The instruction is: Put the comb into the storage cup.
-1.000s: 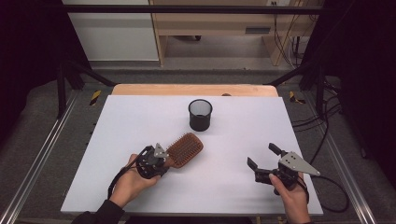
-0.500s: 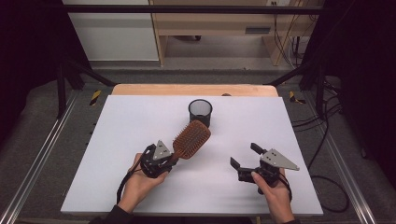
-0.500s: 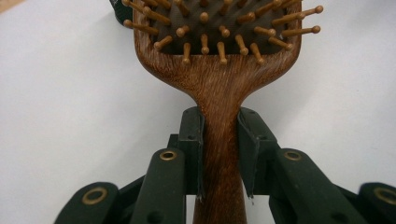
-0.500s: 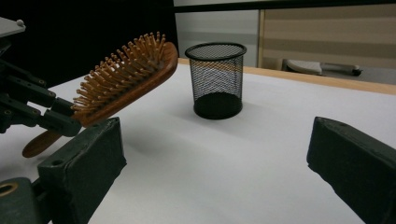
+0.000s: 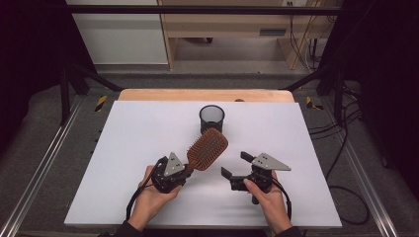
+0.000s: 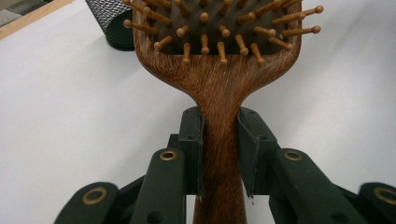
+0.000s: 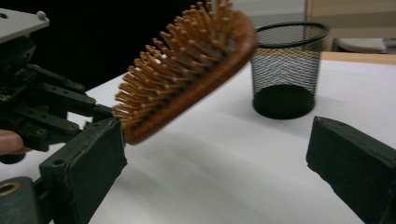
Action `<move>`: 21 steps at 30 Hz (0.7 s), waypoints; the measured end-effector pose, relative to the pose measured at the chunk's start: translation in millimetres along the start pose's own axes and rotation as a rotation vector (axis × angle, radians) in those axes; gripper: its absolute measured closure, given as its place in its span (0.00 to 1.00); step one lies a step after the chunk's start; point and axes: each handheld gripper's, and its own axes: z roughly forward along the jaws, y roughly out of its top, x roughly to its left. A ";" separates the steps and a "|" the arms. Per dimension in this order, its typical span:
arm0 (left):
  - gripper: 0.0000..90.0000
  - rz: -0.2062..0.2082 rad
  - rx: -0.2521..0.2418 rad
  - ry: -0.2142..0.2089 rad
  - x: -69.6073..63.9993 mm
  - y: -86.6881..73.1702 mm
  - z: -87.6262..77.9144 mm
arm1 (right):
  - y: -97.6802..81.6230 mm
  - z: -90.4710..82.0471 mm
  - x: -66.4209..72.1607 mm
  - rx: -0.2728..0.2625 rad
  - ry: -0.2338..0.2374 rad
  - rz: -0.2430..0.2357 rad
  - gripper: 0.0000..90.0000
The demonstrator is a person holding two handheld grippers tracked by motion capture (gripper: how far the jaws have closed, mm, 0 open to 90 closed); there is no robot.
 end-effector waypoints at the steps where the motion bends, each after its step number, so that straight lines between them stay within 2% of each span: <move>1: 0.81 -0.003 0.003 -0.003 -0.7 -0.4 0.3 | 0.0 2.3 1.2 0.003 0.008 0.004 0.05; 10: 0.81 0.011 -0.008 -0.008 -7.5 1.9 1.4 | 2.0 18.4 7.7 0.013 0.047 0.037 0.07; 14: 0.81 0.004 -0.020 -0.013 -9.1 2.4 0.8 | 2.4 24.5 7.7 0.022 0.066 0.075 0.07; 21: 0.81 0.022 -0.039 -0.014 -15.0 4.6 0.6 | 5.4 30.5 14.2 0.020 0.103 0.092 0.07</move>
